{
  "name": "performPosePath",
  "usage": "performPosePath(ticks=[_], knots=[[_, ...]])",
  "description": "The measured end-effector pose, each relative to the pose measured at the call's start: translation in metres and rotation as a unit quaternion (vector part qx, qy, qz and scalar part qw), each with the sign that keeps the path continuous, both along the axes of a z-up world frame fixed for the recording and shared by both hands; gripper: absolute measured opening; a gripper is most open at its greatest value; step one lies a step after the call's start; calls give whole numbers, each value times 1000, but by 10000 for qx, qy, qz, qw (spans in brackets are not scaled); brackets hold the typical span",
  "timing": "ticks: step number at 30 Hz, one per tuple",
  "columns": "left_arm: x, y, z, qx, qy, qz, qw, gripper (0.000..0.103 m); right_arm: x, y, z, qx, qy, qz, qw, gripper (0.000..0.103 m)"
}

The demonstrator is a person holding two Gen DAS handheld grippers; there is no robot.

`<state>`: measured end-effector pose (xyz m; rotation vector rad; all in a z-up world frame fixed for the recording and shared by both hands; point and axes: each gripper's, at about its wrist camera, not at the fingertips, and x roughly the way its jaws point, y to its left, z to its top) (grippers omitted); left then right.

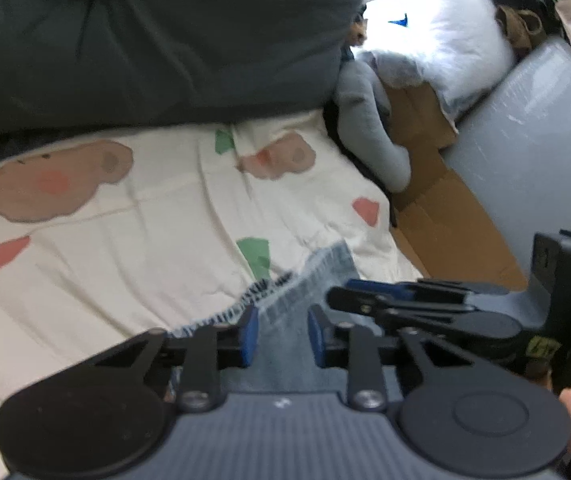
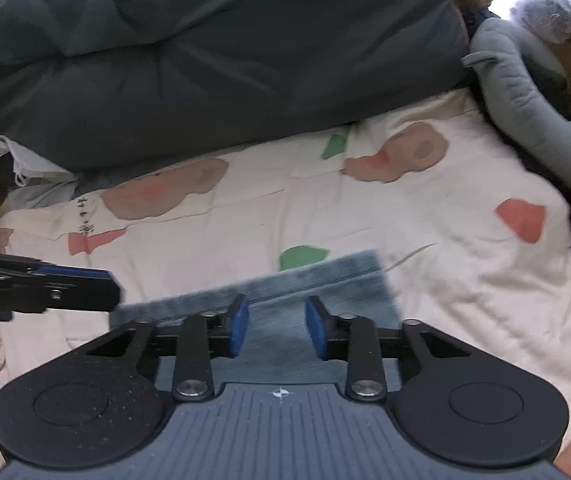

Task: Fold clothes
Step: 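Open the right tool while the left tool keeps pinching the jeans edge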

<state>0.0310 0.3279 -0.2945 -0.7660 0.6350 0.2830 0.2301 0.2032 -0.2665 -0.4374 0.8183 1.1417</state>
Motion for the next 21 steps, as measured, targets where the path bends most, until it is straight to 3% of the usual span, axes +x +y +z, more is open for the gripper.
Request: performPosePath(ticks=[4, 11, 15, 21], knots=[[4, -1, -12, -117, 89, 73, 9999, 17, -4, 1, -16, 95, 62, -64, 9999, 22], [19, -6, -29, 35, 269, -65, 9996, 16, 2, 1, -27, 260, 201, -206, 9992, 21], [21, 3, -48, 11, 491, 45, 9988, 2, 5, 9, -37, 217, 270, -238, 9991, 20], [20, 10, -66, 1, 618, 92, 9980, 3, 5, 23, -52, 69, 350, -266, 9990, 18]])
